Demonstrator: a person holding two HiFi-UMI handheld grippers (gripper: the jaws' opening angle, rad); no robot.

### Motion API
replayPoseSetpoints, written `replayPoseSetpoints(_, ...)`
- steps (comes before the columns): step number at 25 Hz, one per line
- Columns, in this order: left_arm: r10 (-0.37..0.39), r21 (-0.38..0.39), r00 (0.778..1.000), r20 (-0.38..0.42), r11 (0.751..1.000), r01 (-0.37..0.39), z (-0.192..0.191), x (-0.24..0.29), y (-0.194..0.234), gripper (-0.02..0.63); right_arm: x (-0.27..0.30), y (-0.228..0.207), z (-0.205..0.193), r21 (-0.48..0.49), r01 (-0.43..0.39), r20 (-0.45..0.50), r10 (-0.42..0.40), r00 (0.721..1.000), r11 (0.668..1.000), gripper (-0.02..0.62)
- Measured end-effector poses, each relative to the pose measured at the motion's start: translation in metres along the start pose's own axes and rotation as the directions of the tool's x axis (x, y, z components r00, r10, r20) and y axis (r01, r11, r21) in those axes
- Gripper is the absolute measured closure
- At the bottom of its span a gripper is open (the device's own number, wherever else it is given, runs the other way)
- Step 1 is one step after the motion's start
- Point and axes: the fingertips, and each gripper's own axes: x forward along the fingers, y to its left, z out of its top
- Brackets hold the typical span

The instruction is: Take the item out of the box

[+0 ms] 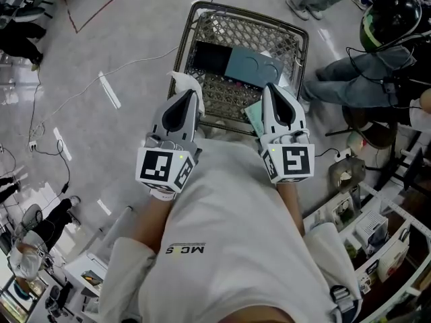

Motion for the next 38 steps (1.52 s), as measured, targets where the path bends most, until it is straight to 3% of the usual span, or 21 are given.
replayPoseSetpoints(38,-0.014,0.018,1.0,0.012,1.0,0.014,0.001,-0.009,-0.008,0.581,-0.011,0.012,-0.012,-0.006,-0.015,-0.015,0.015,1.0,1.0,0.58)
